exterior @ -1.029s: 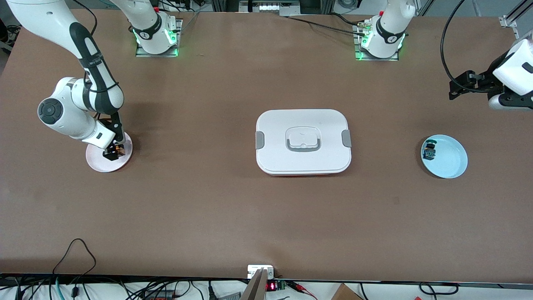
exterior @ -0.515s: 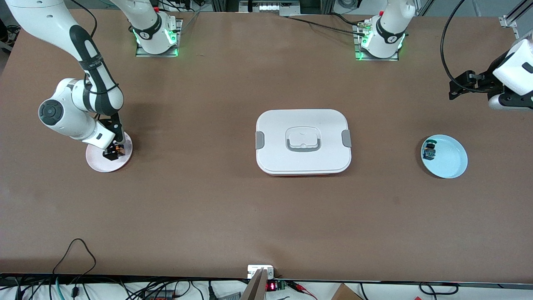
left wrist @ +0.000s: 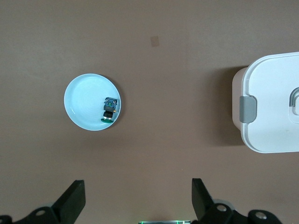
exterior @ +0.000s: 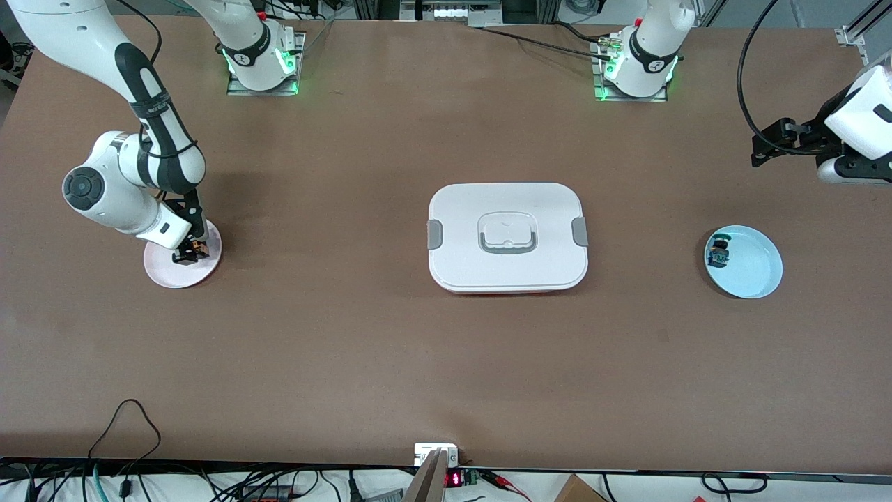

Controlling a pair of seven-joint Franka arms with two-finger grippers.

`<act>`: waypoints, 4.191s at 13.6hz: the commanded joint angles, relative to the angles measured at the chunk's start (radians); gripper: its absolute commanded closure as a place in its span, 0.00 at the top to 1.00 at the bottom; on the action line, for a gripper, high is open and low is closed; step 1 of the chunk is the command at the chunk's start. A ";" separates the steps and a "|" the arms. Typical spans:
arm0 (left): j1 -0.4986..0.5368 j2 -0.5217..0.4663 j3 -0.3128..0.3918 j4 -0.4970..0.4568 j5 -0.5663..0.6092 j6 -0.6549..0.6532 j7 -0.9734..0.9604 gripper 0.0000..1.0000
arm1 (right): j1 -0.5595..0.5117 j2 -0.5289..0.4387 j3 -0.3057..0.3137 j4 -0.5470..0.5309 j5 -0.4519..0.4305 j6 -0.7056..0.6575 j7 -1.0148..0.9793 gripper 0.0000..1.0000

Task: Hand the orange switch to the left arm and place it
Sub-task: 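Close the right gripper on the orange switch, then lift the orange switch and carry it above the white box, then hold the switch above the box while the left gripper reaches toward it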

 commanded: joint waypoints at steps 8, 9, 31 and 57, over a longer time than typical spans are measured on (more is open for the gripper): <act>-0.004 0.010 0.001 0.029 0.004 -0.025 -0.008 1.00 | -0.007 -0.030 0.077 0.217 0.032 -0.303 -0.048 0.00; -0.004 0.010 0.001 0.029 0.004 -0.025 -0.008 1.00 | -0.007 -0.030 0.096 0.265 0.034 -0.382 -0.034 0.00; 0.074 0.093 0.013 0.029 -0.428 -0.062 0.002 1.00 | 0.293 -0.034 0.403 0.448 1.566 -0.384 0.342 0.00; 0.116 0.331 -0.210 -0.282 -1.499 0.064 0.409 1.00 | 0.529 0.041 0.403 0.595 1.760 -0.112 0.107 0.00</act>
